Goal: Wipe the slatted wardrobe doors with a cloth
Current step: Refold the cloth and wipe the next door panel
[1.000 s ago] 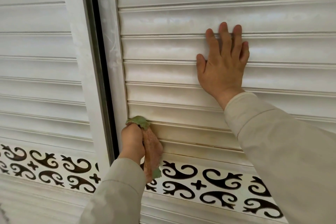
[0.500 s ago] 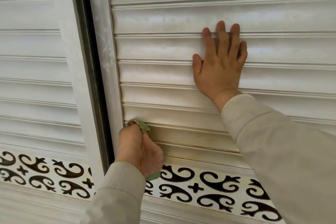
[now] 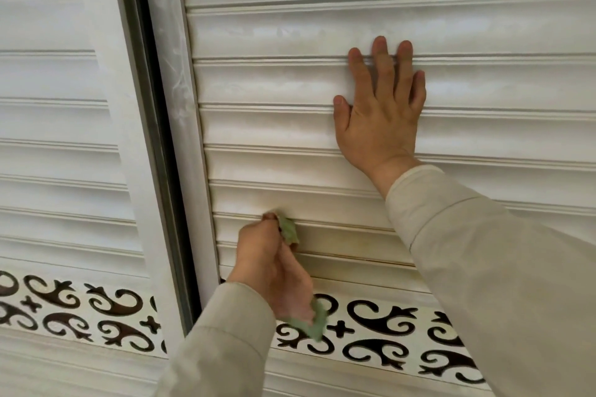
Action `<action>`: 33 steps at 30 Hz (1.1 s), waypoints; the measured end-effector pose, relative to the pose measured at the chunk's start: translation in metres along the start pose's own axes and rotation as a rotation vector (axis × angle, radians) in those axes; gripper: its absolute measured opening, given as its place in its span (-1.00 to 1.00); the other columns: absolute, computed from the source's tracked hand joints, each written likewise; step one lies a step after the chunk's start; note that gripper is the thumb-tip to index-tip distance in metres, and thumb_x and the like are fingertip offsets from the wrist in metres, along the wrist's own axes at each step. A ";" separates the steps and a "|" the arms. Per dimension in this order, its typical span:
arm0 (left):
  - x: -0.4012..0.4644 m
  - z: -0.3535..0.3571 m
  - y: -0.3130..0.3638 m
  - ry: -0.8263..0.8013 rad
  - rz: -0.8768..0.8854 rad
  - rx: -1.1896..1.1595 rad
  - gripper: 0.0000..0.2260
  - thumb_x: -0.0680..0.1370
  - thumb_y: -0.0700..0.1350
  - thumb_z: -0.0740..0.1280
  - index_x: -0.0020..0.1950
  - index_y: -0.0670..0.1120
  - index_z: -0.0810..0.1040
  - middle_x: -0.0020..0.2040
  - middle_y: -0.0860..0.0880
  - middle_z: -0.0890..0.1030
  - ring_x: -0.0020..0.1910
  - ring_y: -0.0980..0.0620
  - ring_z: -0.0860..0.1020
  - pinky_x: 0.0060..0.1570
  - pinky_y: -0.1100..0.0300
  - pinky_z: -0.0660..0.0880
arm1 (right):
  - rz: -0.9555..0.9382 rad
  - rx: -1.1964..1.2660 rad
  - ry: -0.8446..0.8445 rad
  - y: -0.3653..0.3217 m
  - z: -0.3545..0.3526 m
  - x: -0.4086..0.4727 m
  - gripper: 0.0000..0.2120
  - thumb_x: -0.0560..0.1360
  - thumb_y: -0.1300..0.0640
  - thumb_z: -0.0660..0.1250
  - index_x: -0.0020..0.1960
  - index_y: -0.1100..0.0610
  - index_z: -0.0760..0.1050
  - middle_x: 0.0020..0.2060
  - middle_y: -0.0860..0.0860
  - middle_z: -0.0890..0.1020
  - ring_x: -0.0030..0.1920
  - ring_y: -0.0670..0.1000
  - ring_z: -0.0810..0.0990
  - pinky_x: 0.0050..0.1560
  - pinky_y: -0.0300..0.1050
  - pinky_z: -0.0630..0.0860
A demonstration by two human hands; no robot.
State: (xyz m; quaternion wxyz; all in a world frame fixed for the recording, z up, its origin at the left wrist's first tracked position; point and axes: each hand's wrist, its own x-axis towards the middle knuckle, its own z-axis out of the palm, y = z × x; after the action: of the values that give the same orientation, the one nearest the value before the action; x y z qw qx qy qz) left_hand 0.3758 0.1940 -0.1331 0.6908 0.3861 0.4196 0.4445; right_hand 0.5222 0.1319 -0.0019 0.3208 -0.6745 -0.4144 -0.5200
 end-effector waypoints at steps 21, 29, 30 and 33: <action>-0.016 0.026 -0.016 -0.041 0.022 0.085 -0.75 0.45 -0.41 0.14 -0.27 -0.20 0.56 -0.46 -0.07 0.56 -0.40 -0.06 0.51 -0.47 0.30 0.40 | 0.003 -0.016 -0.171 -0.005 -0.007 0.000 -0.32 0.58 -0.14 0.11 0.62 0.03 -0.03 0.60 0.14 -0.06 0.57 0.28 -0.17 0.50 0.31 -0.16; -0.018 0.012 -0.008 0.020 0.042 0.067 -0.76 0.52 -0.36 0.16 -0.24 -0.21 0.58 -0.42 -0.12 0.58 -0.37 -0.09 0.54 -0.29 0.14 0.47 | -0.118 0.009 -0.151 0.033 -0.026 -0.015 -0.26 0.53 -0.13 0.25 0.60 0.10 0.10 0.59 0.11 0.05 0.58 0.19 -0.03 0.51 0.25 -0.02; -0.018 0.011 -0.008 0.015 0.047 0.043 -0.73 0.50 -0.38 0.15 -0.28 -0.22 0.58 -0.47 -0.10 0.56 -0.39 -0.08 0.52 -0.29 0.14 0.47 | -0.086 -0.024 -0.142 0.050 -0.031 -0.022 -0.27 0.53 -0.15 0.24 0.60 0.11 0.10 0.59 0.12 0.06 0.58 0.19 -0.02 0.51 0.27 -0.02; -0.019 0.004 -0.013 0.028 0.078 -0.038 -0.70 0.50 -0.37 0.14 -0.33 -0.19 0.57 -0.49 -0.04 0.56 -0.38 -0.05 0.52 -0.25 0.15 0.47 | -0.070 -0.097 -0.171 0.091 -0.041 -0.039 -0.27 0.58 -0.21 0.18 0.61 0.10 0.06 0.60 0.12 0.01 0.59 0.19 -0.06 0.50 0.27 -0.07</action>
State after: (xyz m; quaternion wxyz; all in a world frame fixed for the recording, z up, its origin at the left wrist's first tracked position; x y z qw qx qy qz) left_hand 0.3789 0.1719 -0.1389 0.6740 0.3829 0.4055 0.4844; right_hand 0.5815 0.0468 -0.0298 0.2327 -0.7162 -0.4381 -0.4910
